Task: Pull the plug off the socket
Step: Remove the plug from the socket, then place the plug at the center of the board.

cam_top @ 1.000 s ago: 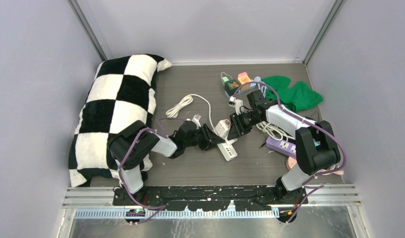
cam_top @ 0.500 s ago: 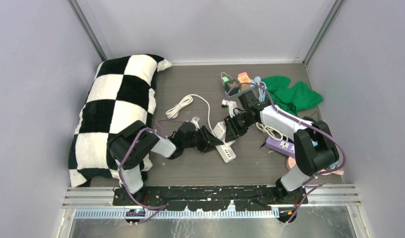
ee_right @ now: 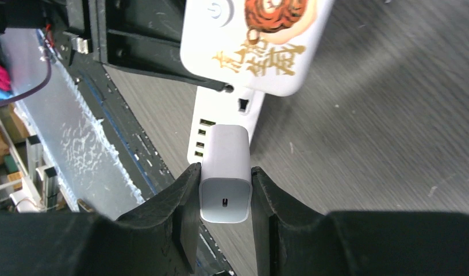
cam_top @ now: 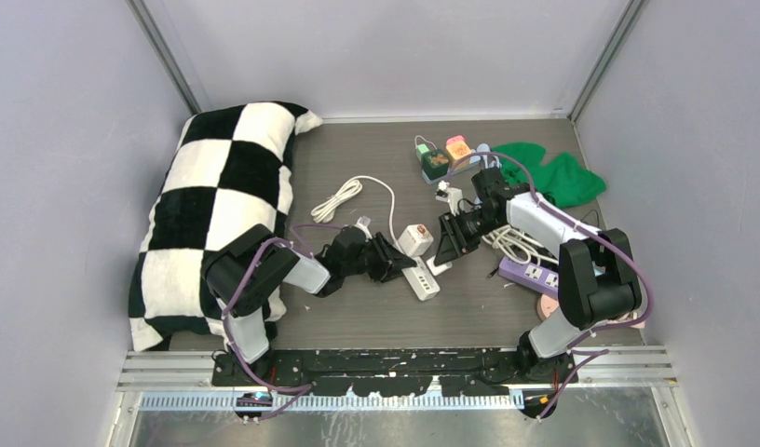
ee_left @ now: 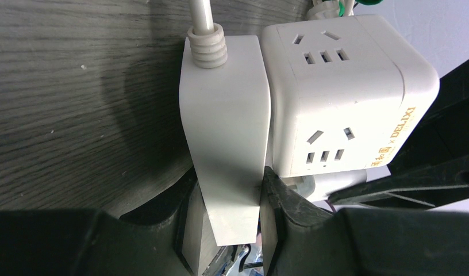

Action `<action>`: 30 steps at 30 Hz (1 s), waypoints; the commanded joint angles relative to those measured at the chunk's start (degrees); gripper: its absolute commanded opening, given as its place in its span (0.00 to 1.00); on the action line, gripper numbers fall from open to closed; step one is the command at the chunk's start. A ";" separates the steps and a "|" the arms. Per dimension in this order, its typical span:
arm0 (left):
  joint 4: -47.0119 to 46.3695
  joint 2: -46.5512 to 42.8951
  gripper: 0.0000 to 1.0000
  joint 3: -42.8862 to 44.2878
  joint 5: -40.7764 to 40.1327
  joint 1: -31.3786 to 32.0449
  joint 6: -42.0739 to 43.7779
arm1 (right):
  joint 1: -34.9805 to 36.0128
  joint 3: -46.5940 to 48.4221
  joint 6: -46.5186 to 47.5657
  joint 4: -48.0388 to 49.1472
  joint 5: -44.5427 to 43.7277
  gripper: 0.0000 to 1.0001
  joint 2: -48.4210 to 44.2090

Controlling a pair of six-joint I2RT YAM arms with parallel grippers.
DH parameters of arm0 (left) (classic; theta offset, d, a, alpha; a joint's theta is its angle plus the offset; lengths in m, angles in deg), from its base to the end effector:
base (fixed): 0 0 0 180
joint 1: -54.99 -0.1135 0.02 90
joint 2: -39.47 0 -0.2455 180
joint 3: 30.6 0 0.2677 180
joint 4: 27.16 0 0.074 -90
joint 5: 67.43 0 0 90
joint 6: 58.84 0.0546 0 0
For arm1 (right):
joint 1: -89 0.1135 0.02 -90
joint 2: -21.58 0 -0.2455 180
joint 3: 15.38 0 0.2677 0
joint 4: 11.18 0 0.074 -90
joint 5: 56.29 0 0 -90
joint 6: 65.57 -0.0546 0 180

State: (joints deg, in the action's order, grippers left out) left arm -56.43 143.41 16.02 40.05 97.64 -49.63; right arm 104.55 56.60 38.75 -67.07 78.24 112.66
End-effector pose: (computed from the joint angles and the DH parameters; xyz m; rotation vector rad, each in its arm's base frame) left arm 0.2353 -0.2390 0.0672 -0.5910 2.4064 -1.4841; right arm 0.2853 0.1191 0.1623 -0.8322 2.5579 1.1034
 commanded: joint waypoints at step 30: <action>7.04 -7.85 0.00 0.18 2.34 -1.35 22.63 | -20.19 -1.10 20.70 -16.19 -4.58 0.01 -9.97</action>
State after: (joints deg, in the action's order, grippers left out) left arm -54.29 138.08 14.91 42.56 96.79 -36.06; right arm 85.14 55.94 58.38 -82.48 74.94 103.72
